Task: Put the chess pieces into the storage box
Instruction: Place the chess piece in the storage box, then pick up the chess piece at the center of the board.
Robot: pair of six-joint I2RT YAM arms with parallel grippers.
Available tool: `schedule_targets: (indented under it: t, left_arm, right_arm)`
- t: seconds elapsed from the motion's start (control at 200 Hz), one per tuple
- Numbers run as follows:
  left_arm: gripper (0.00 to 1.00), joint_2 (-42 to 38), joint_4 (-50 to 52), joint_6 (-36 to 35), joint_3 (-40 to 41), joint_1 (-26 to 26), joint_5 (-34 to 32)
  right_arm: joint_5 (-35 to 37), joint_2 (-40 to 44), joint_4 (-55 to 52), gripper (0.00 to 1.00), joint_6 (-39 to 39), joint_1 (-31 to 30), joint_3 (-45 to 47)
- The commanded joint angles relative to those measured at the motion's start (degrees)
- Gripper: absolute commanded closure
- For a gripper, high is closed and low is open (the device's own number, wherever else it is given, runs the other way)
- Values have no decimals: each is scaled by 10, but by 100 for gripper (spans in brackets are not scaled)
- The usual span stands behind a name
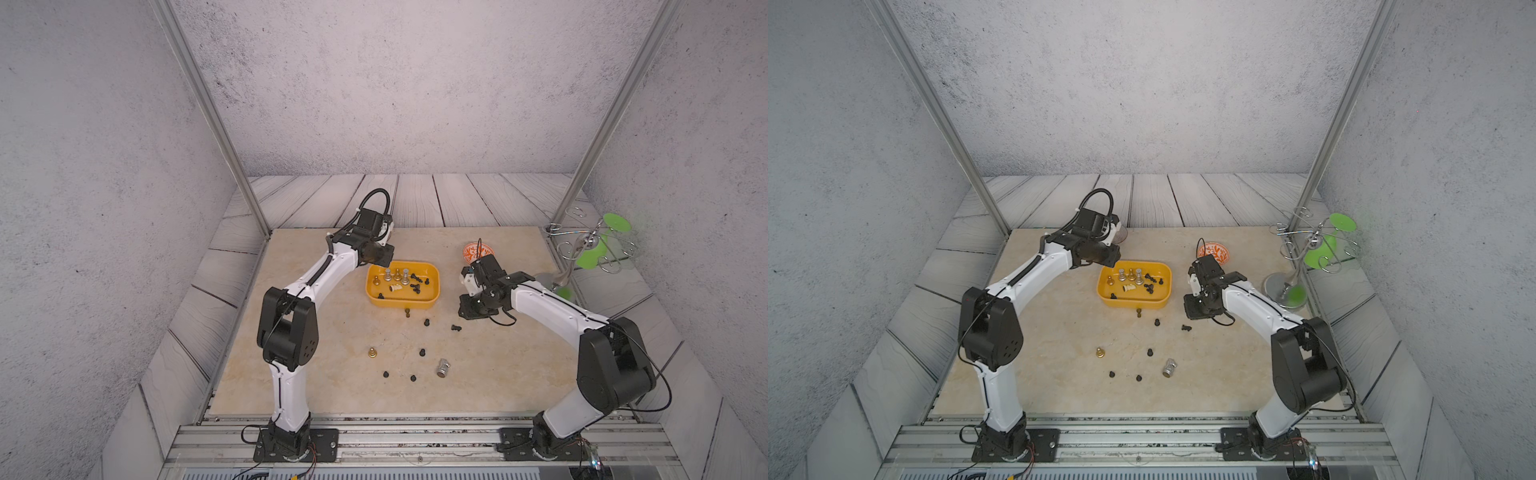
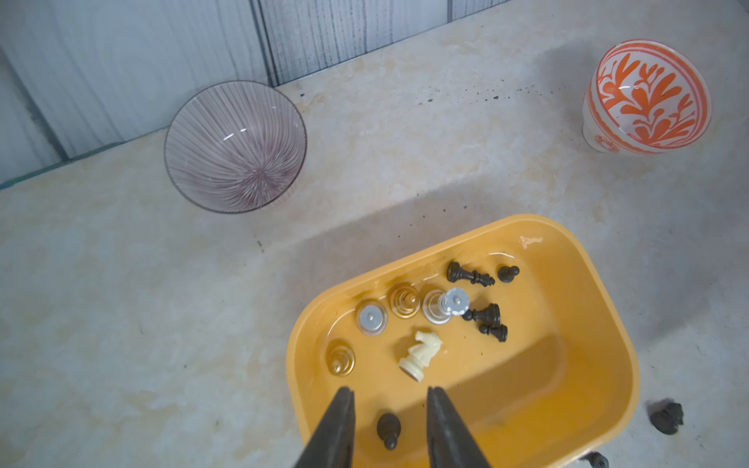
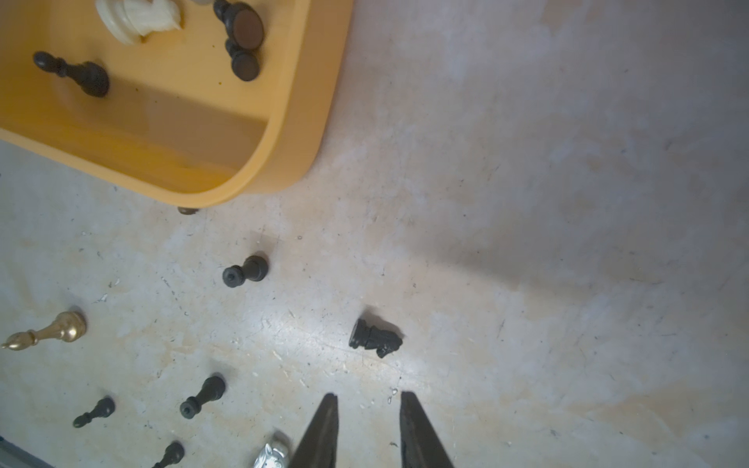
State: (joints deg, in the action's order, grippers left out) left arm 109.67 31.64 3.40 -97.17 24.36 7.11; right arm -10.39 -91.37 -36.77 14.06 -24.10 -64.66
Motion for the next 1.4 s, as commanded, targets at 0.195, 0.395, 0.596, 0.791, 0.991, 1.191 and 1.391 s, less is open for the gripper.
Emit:
schedule_targets:
  t: [0.195,0.395,0.596,0.791,0.991,1.191,1.391]
  left_arm:
    - [66,-124,-48,59,160,-29,13]
    - [66,-172,-44,69,214,-38,9]
    - [66,-214,-51,83,267,-40,16]
    - [66,-220,-50,86,282,-41,26]
    - [66,-217,-51,89,282,-41,38]
    - [66,-215,-47,90,284,-41,50]
    - [66,-209,-47,92,284,-41,64]
  right_arm:
    - [9,-6,47,71,-10,-67,-34]
    - [25,-36,105,71,-15,-96,-32]
    - [38,-75,140,71,-20,-119,-28]
    - [52,-105,158,70,-23,-133,-31]
    - [71,-128,161,70,-21,-143,-32]
    - [96,-139,168,69,-8,-144,-22]
    - [92,-154,173,69,-8,-144,-23]
